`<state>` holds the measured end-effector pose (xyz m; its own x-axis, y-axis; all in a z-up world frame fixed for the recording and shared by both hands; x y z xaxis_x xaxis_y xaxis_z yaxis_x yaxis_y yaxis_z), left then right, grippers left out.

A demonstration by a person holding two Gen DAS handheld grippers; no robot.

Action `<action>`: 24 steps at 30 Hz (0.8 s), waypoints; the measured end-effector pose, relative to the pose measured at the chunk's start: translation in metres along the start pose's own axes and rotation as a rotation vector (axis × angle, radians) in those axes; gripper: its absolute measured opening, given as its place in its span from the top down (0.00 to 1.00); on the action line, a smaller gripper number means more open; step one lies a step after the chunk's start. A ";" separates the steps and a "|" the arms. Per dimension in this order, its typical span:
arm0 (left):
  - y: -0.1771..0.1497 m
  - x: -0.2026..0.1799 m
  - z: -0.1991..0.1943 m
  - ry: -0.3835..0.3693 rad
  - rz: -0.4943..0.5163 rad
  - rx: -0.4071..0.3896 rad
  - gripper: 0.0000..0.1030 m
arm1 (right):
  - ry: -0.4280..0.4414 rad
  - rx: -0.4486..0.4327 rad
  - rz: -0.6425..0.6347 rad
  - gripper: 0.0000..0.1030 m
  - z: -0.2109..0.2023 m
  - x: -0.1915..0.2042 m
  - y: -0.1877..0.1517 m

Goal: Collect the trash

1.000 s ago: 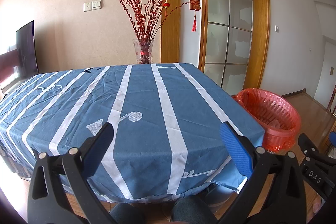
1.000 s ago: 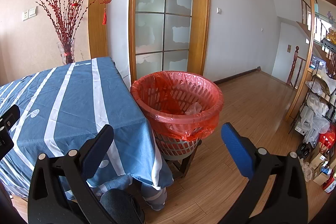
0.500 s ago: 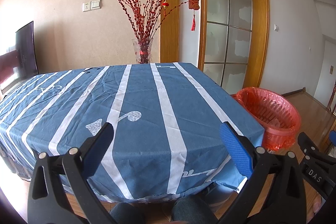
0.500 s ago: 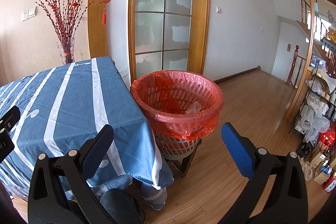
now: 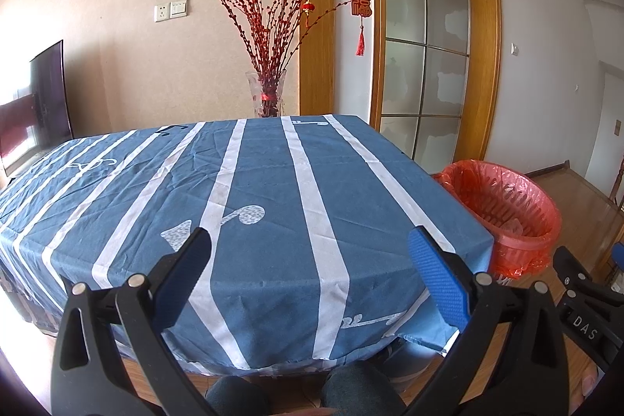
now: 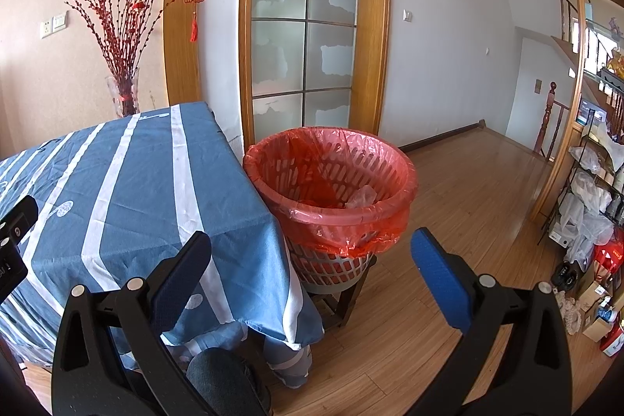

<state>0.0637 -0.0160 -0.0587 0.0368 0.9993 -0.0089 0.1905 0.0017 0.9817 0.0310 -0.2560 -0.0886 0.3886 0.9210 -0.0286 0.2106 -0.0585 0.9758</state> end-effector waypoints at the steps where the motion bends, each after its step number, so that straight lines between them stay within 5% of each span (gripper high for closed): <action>1: 0.000 0.000 0.000 0.000 0.000 0.001 0.04 | 0.000 0.001 0.000 0.02 0.000 0.001 0.000; 24: -0.002 0.003 0.000 0.001 0.004 0.002 0.04 | 0.001 0.002 0.002 0.02 0.000 0.000 0.000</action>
Point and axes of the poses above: each gripper's, at about its wrist camera, not at the fingertips, and z roughly the way its jaws point, x to its left, y to its top, the point moved 10 cm from there along z, roughly the way its jaws point, and after that the axes turned 15 degrees about -x, right-handed, at the moved point
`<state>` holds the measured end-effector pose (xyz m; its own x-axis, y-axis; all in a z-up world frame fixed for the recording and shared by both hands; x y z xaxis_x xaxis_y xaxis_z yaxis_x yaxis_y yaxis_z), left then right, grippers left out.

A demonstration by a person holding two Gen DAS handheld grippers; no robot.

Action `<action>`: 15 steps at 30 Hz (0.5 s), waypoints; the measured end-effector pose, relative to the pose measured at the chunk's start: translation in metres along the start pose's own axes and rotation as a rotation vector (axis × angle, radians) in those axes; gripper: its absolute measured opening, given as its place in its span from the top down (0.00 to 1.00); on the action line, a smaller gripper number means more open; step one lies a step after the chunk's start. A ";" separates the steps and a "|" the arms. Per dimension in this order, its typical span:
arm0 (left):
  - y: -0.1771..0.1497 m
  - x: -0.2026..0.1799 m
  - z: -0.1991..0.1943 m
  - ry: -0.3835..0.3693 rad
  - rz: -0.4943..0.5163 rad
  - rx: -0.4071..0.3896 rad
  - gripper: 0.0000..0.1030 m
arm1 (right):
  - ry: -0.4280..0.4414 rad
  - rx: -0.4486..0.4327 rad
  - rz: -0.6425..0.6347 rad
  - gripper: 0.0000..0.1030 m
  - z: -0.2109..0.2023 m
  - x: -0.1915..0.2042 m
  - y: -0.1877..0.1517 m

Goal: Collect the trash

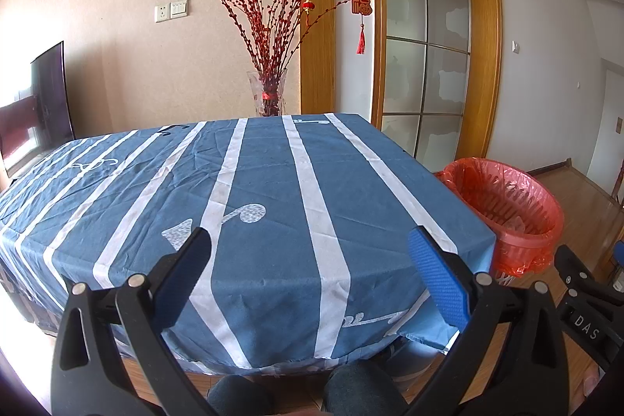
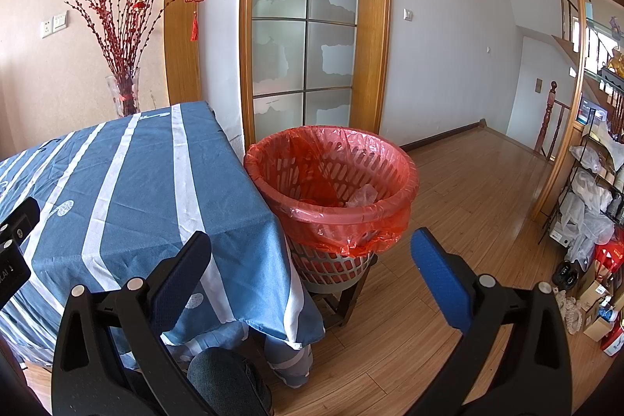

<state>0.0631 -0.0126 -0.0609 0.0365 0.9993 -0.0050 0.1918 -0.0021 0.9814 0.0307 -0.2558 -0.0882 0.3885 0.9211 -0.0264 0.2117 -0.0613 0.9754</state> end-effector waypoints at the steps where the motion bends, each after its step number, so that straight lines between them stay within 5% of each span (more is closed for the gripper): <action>1: 0.000 -0.001 0.000 0.000 0.001 0.000 0.04 | 0.000 0.000 0.000 0.02 -0.001 0.000 0.000; 15: -0.001 0.001 0.001 0.000 0.004 0.003 0.04 | 0.001 0.001 0.000 0.02 0.000 0.000 0.000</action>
Point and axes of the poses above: each gripper's, at about its wrist camera, not at the fingertips, and z roughly the way its jaws point, x to its left, y to its top, the point moved 10 cm from there along z, roughly the way its jaws point, and after that the axes turned 15 degrees about -x, right-handed, at the moved point
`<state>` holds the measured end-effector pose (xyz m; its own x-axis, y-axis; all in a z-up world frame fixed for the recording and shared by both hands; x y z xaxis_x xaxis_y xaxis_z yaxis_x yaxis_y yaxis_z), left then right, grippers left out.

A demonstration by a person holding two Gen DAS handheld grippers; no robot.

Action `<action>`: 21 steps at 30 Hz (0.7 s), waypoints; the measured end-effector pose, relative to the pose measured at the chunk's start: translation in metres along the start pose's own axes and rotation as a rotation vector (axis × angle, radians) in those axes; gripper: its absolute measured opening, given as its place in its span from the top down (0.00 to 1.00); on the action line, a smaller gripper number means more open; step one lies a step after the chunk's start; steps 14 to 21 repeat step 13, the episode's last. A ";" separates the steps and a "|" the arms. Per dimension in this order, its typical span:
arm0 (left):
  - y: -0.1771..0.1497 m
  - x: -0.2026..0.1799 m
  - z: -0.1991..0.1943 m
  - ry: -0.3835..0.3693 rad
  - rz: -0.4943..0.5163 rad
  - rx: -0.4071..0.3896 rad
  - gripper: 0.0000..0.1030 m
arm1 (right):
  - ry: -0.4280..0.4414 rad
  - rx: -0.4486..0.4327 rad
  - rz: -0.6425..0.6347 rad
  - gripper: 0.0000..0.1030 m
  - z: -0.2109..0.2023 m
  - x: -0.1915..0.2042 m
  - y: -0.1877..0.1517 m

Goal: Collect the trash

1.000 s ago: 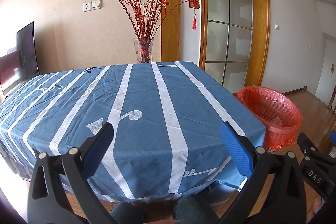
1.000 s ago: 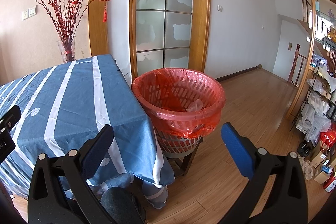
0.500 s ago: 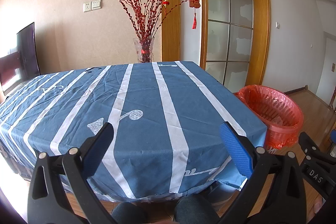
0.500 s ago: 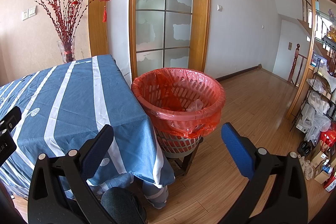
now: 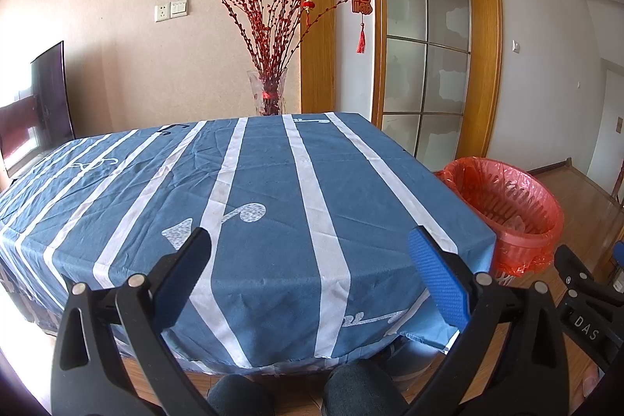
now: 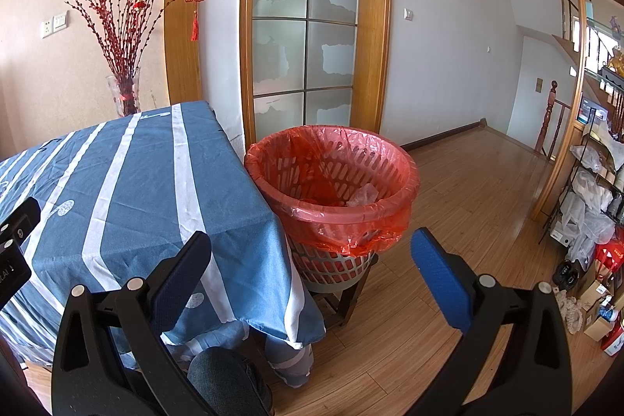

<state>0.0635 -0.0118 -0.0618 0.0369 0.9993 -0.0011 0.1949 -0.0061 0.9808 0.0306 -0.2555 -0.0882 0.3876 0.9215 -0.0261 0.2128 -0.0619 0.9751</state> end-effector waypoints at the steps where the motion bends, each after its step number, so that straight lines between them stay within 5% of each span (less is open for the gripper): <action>1: 0.000 -0.001 0.000 0.000 0.001 -0.001 0.04 | 0.001 0.001 0.000 0.02 0.001 0.000 0.000; 21: 0.000 0.000 0.005 -0.008 -0.003 0.017 0.04 | 0.005 0.004 0.000 0.02 0.000 0.000 -0.001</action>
Point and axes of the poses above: each gripper's, at about its wrist camera, not at the fingertips, and z roughly the way its jaws point, x to its left, y to its top, the point moved 10 cm from there along z, roughly the way its jaws point, and after that the axes turned 15 degrees about -x, right-handed, at the moved point
